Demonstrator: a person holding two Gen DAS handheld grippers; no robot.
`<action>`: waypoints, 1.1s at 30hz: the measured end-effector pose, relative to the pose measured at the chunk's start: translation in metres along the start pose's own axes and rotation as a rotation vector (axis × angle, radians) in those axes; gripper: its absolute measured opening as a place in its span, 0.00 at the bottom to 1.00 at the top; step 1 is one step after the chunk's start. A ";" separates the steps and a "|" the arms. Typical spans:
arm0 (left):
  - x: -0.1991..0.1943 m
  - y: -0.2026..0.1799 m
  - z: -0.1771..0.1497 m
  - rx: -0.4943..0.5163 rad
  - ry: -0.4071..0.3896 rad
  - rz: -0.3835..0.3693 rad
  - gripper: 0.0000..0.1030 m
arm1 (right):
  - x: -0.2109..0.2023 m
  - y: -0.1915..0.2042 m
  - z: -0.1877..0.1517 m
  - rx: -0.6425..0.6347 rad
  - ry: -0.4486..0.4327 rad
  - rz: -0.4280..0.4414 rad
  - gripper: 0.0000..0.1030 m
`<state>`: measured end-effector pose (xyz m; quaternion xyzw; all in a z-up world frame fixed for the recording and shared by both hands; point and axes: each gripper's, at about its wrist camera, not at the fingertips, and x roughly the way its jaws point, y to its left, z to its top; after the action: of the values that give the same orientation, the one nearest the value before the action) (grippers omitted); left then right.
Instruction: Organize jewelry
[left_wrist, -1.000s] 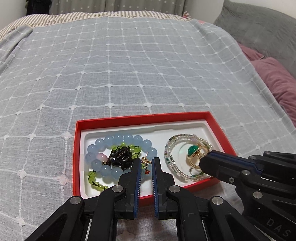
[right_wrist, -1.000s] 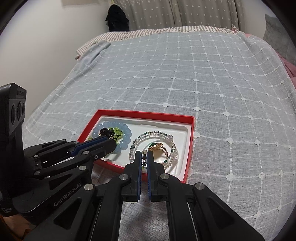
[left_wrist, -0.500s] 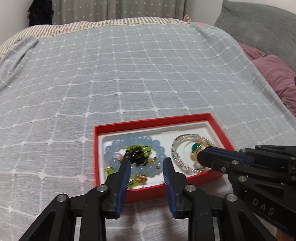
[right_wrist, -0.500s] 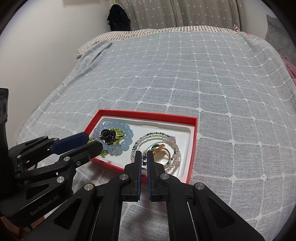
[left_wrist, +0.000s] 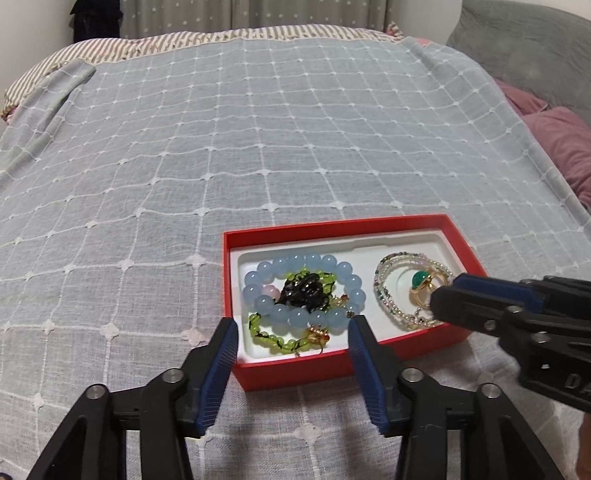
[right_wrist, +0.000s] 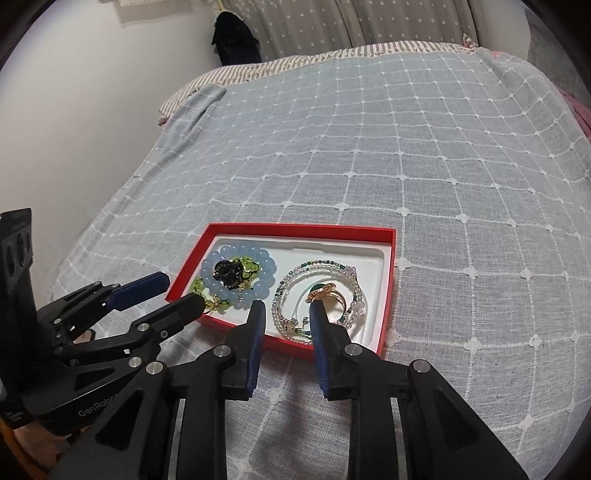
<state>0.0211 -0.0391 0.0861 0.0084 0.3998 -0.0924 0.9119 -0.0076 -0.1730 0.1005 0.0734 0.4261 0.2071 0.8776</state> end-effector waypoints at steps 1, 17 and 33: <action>0.000 0.000 0.000 -0.001 0.006 0.001 0.54 | -0.003 0.001 0.000 -0.001 -0.001 -0.005 0.27; -0.007 0.002 -0.016 -0.033 0.074 0.024 0.89 | -0.026 -0.007 -0.017 0.039 0.055 -0.144 0.64; -0.002 0.011 -0.039 -0.090 0.172 0.121 0.99 | -0.034 -0.010 -0.042 0.016 0.115 -0.320 1.00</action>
<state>-0.0067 -0.0249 0.0604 -0.0006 0.4793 -0.0178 0.8775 -0.0555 -0.1987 0.0957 -0.0002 0.4834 0.0653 0.8730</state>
